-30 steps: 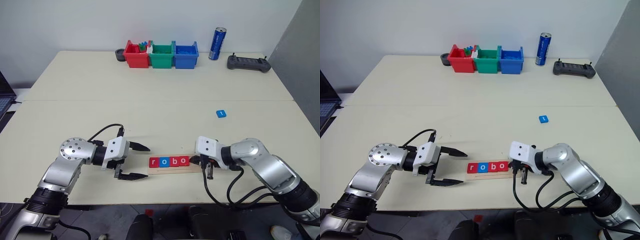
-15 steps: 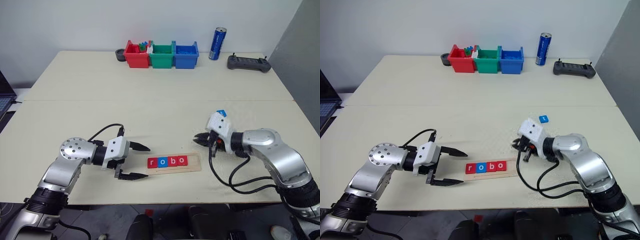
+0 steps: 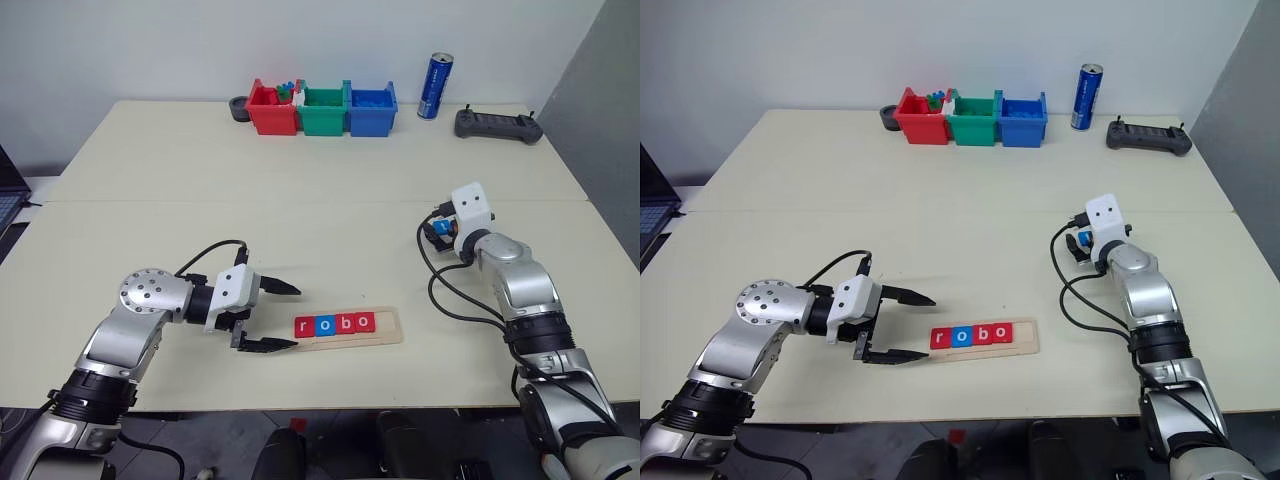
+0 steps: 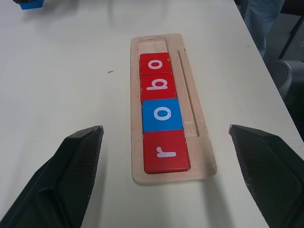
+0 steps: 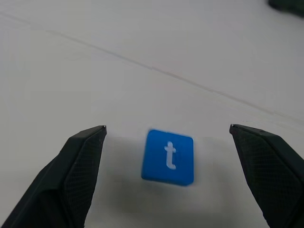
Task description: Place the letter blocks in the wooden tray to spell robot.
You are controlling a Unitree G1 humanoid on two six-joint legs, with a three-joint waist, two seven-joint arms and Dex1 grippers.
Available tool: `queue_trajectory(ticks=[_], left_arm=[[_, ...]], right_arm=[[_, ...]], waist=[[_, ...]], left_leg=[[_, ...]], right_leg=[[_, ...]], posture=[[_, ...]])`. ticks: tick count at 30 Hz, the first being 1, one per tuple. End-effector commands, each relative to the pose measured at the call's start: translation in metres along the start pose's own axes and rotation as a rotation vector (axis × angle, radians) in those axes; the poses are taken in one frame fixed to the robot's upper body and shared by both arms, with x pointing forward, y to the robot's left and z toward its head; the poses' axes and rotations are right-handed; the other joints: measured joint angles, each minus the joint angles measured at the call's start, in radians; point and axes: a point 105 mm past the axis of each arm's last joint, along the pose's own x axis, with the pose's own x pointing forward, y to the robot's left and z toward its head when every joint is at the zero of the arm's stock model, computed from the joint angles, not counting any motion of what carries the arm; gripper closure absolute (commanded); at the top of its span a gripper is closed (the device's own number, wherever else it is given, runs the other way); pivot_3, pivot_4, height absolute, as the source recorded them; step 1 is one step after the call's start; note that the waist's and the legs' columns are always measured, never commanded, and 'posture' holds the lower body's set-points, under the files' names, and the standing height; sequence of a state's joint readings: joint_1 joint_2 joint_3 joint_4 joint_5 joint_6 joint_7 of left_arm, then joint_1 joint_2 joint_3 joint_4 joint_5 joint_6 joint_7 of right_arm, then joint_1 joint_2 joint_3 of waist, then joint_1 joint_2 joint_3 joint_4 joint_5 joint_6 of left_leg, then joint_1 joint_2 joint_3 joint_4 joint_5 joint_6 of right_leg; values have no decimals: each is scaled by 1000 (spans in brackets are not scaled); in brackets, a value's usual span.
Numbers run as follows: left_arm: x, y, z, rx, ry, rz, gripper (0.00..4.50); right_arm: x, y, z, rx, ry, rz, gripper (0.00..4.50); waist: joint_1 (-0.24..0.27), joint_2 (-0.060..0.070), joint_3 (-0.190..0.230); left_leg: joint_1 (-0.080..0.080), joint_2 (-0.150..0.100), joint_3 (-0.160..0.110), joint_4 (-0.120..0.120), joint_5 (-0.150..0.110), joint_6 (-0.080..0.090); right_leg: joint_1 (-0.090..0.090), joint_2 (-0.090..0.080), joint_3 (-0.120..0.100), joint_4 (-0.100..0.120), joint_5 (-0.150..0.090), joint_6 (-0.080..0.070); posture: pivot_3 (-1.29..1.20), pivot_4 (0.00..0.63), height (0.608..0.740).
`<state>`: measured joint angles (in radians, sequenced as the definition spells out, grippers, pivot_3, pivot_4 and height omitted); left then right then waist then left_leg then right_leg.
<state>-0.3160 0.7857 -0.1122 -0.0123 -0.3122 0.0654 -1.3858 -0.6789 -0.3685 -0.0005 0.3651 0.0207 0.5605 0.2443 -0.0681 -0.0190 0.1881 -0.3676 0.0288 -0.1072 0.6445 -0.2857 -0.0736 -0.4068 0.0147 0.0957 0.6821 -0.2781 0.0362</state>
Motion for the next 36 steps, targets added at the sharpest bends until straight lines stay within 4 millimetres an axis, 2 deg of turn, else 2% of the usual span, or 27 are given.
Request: queue_trajectory(ticks=[1,2,5,12,16,19,23,26,29,34,36], left_arm=[[-4,2,12,40,-14,10,0],[-4,2,13,40,-14,9,0],[-4,2,14,40,-13,10,0],[-2,3,19,43,-15,7,0],[-1,2,21,45,-15,4,0],[-1,1,21,45,-17,0,0],[2,0,21,42,-25,-21,0],[1,0,18,41,-23,-35,0],[0,2,12,44,-19,-48,0],[2,4,5,55,-25,-64,0],[2,4,2,58,-24,-66,0]], right_arm=[[3,-8,-5,93,12,-16,10],[4,-6,-9,116,28,-5,10],[4,-3,-17,162,53,14,577],[6,4,-26,190,64,49,3006],[-10,-3,-11,160,-11,-17,3045],[-42,14,-6,172,-55,-11,3045],[-99,55,-26,263,-17,-4,3045],[-127,73,-43,301,38,-31,3045],[-138,76,-52,352,67,-102,3045],[-135,73,-66,413,106,-158,3045],[-133,71,-67,432,102,-170,2281]], waist=[[-2,0,0],[-4,0,0],[-6,0,0],[-6,0,0],[-4,0,0],[-1,0,0],[4,2,-1],[1,2,-2],[0,2,-2],[1,2,-2],[2,2,-2]], left_leg=[[0,0,0,0,0,0],[0,0,0,0,0,0],[1,0,0,0,0,0],[1,0,0,1,0,0],[1,0,-1,1,0,0],[-1,0,-2,0,0,0],[-4,0,-3,-1,0,0],[-5,0,-2,0,0,0],[-3,0,-1,1,0,0],[1,0,0,1,0,-1],[1,1,0,1,0,-1]], right_leg=[[0,0,0,0,0,0],[0,0,0,0,0,0],[1,0,0,1,0,0],[2,0,0,1,0,0],[2,0,0,0,0,0],[0,0,-1,0,0,0],[-4,0,-2,1,0,0],[-4,0,-1,1,0,0],[-3,1,0,0,-2,3],[1,1,1,0,-3,6],[1,1,1,0,-3,6]], posture=[[0,150,740],[0,150,740],[0,150,740],[0,150,740],[0,150,740],[0,150,740],[0,150,740],[0,150,740],[0,150,740],[0,150,740],[0,150,740]])
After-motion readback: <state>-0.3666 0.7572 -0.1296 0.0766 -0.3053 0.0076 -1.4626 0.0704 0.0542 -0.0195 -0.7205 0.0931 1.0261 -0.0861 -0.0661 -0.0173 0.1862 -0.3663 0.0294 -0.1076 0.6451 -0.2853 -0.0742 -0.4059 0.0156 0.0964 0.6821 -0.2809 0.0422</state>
